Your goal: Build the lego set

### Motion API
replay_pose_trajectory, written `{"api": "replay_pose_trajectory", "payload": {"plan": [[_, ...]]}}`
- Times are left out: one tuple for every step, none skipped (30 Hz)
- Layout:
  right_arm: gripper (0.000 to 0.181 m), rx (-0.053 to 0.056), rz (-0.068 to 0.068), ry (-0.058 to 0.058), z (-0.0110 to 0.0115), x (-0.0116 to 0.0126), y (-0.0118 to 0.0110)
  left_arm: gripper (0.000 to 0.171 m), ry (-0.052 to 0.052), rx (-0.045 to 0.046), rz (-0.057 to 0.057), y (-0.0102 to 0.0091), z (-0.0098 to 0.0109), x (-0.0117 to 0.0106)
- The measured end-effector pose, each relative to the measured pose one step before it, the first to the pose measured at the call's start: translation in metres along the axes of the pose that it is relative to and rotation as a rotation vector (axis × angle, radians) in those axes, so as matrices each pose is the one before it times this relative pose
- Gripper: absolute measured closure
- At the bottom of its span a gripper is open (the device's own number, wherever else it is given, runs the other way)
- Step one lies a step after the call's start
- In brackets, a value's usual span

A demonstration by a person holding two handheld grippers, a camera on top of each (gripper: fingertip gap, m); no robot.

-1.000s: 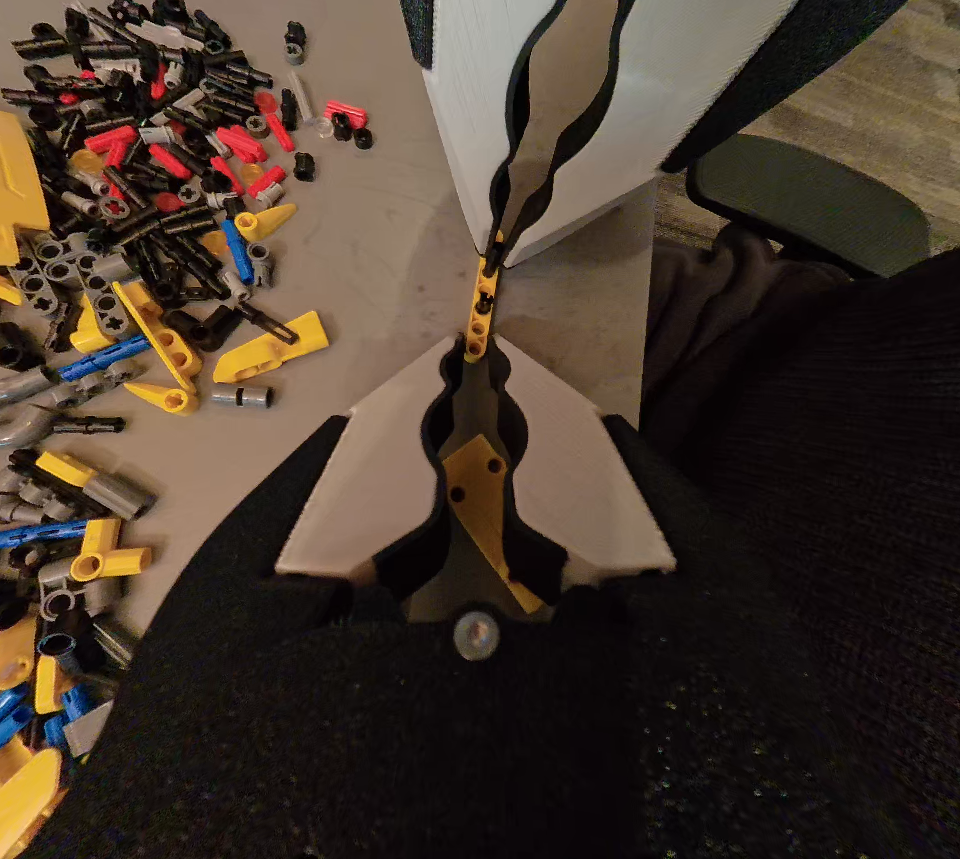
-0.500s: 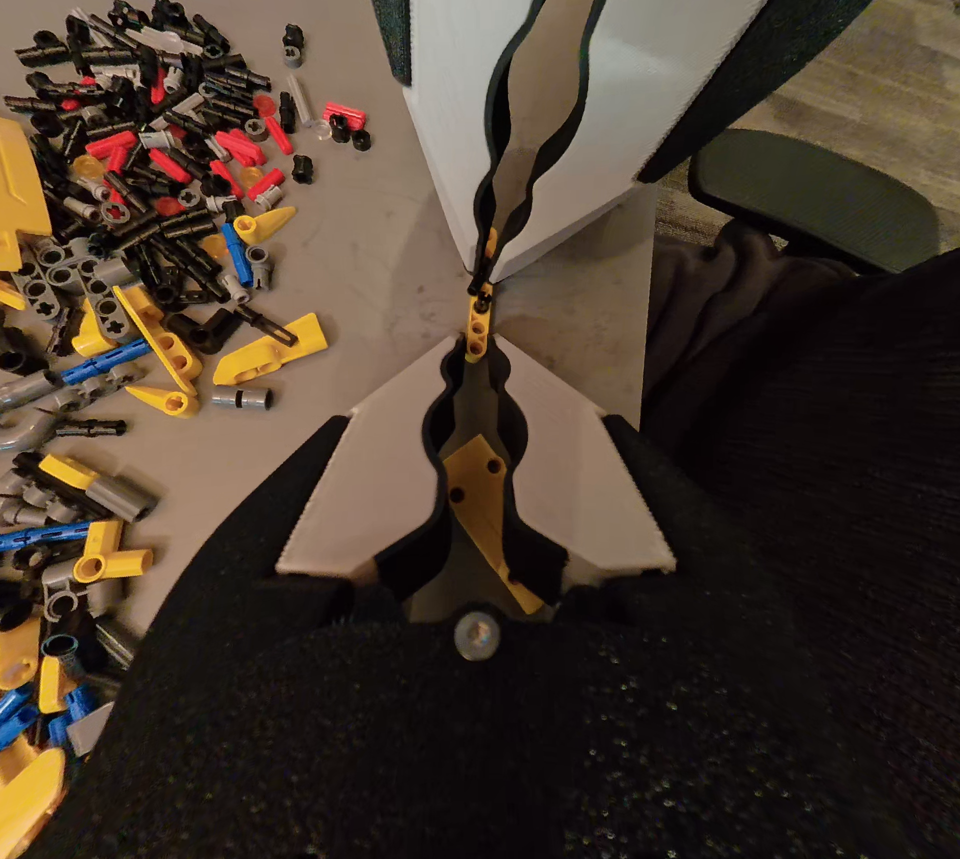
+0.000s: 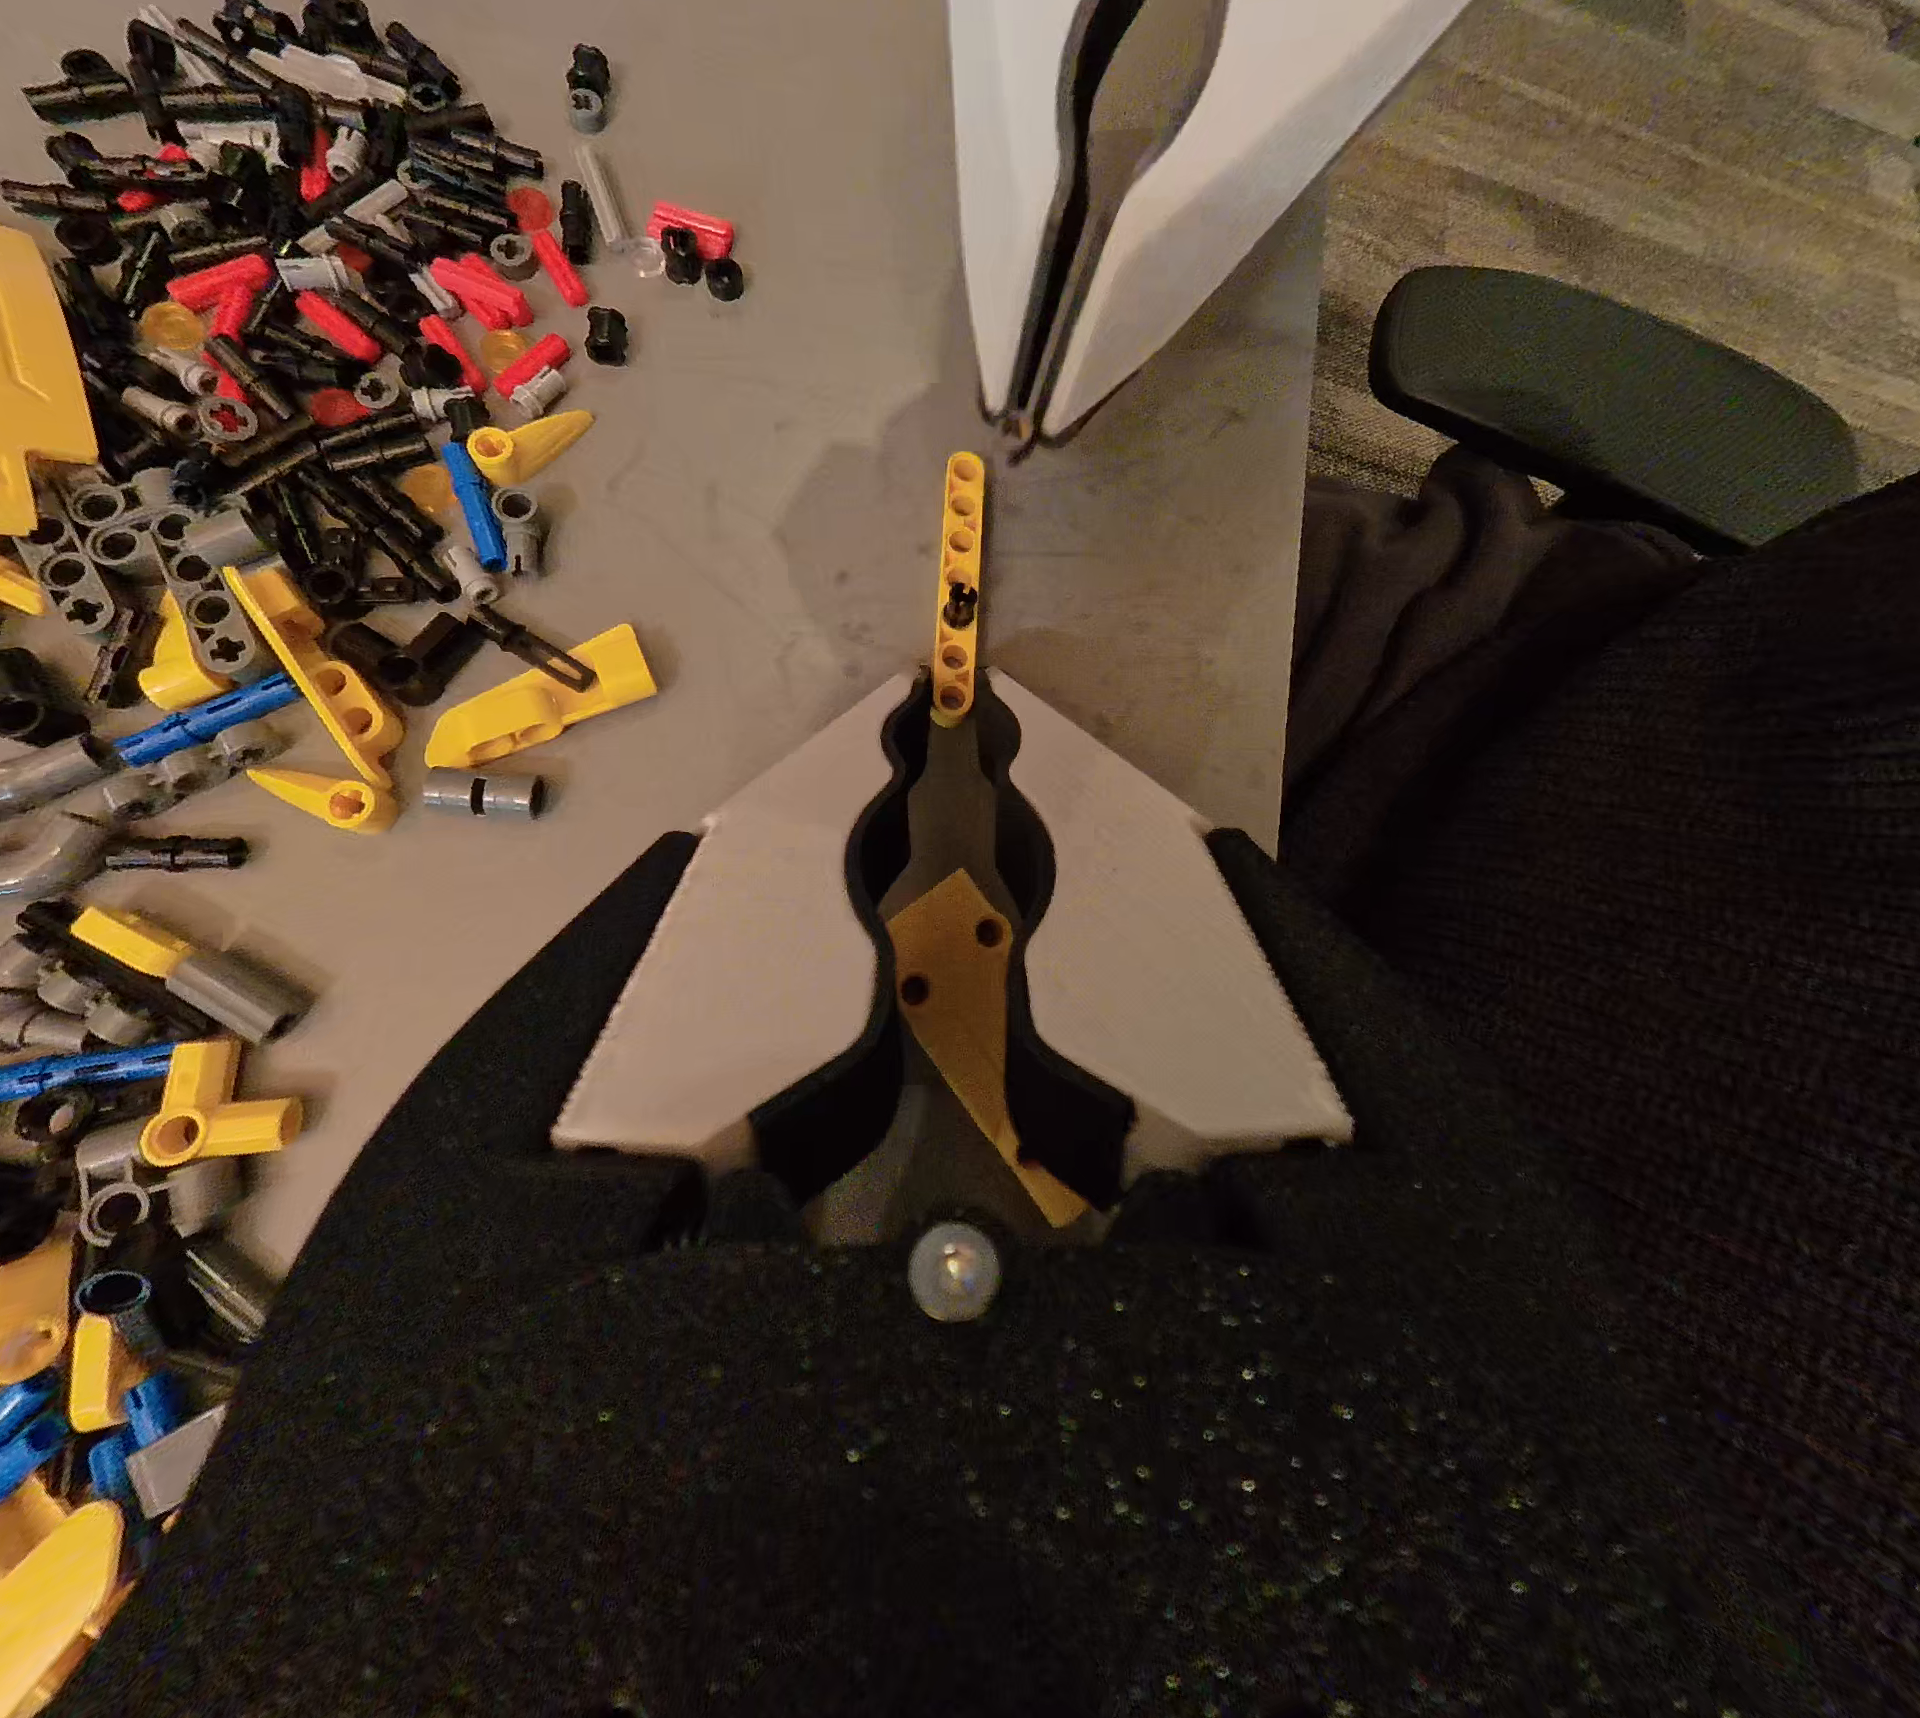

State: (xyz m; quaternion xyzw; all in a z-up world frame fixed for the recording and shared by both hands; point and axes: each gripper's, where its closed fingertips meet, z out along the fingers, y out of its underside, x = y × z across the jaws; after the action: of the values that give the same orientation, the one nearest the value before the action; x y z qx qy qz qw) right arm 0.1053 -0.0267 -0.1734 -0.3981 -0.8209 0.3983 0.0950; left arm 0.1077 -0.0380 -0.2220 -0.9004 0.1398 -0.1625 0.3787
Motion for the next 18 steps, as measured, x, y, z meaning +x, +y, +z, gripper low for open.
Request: {"api": "replay_pose_trajectory", "payload": {"plan": [[0.18,0.052,0.0268,-0.0146,-0.00327,-0.00154,-0.00402,0.164,-0.0003,-0.0001,0.0005,0.0,0.00003,0.00002],[0.18,0.0412,0.0274,-0.0157,-0.00271,-0.00171,-0.00278,0.164,0.0004,-0.00006,-0.0003,0.00002,-0.00004,-0.00001],[0.18,0.0338,0.0237,-0.0086,-0.00248,-0.00093,-0.00213,0.164,0.0004,0.00009,-0.0005,0.0,-0.00003,0.00001],[0.181,0.0299,0.0166,-0.0063,-0.00211,-0.00108,-0.00184,0.164,0.0005,0.00001,-0.0005,0.00002,0.00009,-0.00004],[0.181,0.0263,0.0153,-0.0079,-0.00192,-0.00148,-0.00185,0.164,0.0005,-0.00003,-0.0004,0.00002,-0.00004,0.00001],[0.181,0.0229,0.0202,-0.0114,-0.00145,-0.00167,-0.00181,0.164,0.0001,0.00002,0.0,0.0,0.0,0.00001],[0.181,0.0216,0.0245,-0.0117,-0.00125,-0.00141,-0.00179,0.164,0.0001,-0.00007,0.0,0.00001,0.0,0.00002],[0.181,0.0141,0.0186,-0.0009,-0.00102,0.00039,-0.00072,0.164,0.0001,0.00002,-0.0002,0.00008,0.00003,-0.00007],[0.181,-0.0044,0.005,0.0173,-0.00059,0.00289,0.00213,0.164,0.0001,0.0,-0.0003,0.0,0.0,0.00003],[0.181,-0.023,-0.0081,0.0209,0.00001,0.0031,0.00482,0.164,0.0001,0.00002,-0.0001,0.00001,-0.00004,-0.00006],[0.181,-0.0228,-0.0132,0.0194,0.00048,0.00236,0.00482,0.164,0.0001,0.00001,-0.0001,0.0,0.0,0.00002],[0.181,-0.0144,-0.0065,0.0129,0.00059,0.00117,0.00336,0.164,0.0,-0.00005,-0.0001,0.00002,-0.00004,-0.00008],[0.181,-0.0072,0.0,0.0115,0.00031,0.00094,0.00182,0.164,0.0003,0.00001,-0.0003,0.00007,0.00007,0.00004],[0.181,-0.0039,0.0001,0.016,-0.00062,0.00162,0.00098,0.164,0.0005,0.00005,-0.0006,-0.00005,-0.00001,-0.0001],[0.181,-0.006,0.0002,0.0278,-0.00215,0.00383,0.00087,0.164,0.0006,0.00002,-0.0006,0.00001,-0.00004,0.00003],[0.181,-0.0086,0.0014,0.0381,-0.004,0.00594,0.00114,0.164,0.0003,0.00005,-0.0004,0.00001,-0.00004,-0.00002],[0.181,-0.0047,0.0022,0.0434,-0.00603,0.00712,0.00081,0.164,0.0,0.00005,-0.0001,0.00008,0.00003,-0.00011],[0.181,-0.0003,0.0081,0.0601,-0.008,0.01043,0.00072,0.164,-0.0001,-0.00003,0.0001,0.00007,-0.00007,0.00002]]}}
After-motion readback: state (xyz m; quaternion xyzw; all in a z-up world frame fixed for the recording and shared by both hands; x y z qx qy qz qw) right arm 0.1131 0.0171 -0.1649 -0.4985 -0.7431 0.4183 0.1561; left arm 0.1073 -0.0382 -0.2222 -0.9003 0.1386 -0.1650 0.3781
